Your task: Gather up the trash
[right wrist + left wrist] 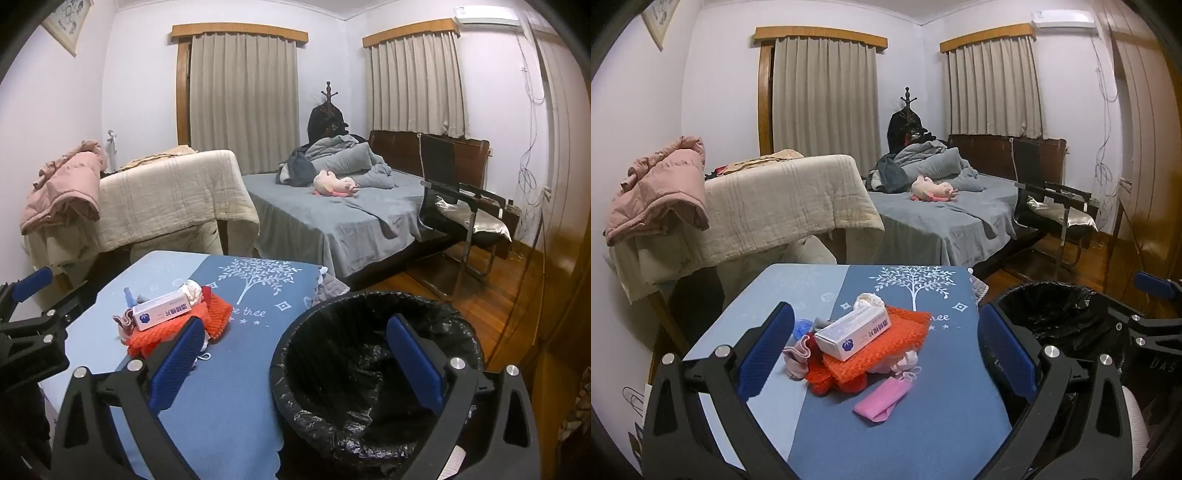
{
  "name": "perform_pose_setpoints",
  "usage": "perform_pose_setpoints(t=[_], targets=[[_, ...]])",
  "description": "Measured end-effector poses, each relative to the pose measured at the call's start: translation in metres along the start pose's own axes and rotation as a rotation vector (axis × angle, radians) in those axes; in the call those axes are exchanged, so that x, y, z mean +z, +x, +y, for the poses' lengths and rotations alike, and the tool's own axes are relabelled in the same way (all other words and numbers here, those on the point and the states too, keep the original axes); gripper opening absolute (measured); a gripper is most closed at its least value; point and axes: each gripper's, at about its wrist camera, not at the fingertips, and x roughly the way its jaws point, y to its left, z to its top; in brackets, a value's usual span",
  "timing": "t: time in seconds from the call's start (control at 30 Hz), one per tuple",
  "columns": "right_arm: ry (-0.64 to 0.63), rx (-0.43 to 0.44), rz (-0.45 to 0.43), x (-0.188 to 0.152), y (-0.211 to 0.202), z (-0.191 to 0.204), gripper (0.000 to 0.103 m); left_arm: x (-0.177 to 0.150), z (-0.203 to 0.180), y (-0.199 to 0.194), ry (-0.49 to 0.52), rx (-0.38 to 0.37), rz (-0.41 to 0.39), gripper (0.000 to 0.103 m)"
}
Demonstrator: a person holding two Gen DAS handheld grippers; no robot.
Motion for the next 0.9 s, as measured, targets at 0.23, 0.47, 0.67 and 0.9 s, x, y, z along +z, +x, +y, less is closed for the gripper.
perform_pose_setpoints(t=[0.23, 0.47, 0.67, 0.9], targets=[[-0.002, -0.001, 0.001, 0.000, 0.000, 0.001, 0.097, 0.001, -0.004, 0.001, 0.008, 0.002, -0.001, 0.098], [-0.003, -0.002, 0.000, 0.001, 0.001, 0.001, 0.097, 0.001, 0.002, -0.003, -0.003, 0.006, -0.011, 0.098], [-0.003, -0.001, 0.000, 0.001, 0.001, 0.001, 0.097, 0.002, 0.006, -0.002, -0.003, 0.005, -0.011, 0.098], [-0.002, -0.001, 0.000, 0.001, 0.001, 0.001, 0.097, 0.002, 0.005, -0.002, -0.004, 0.004, -0.011, 0.098]])
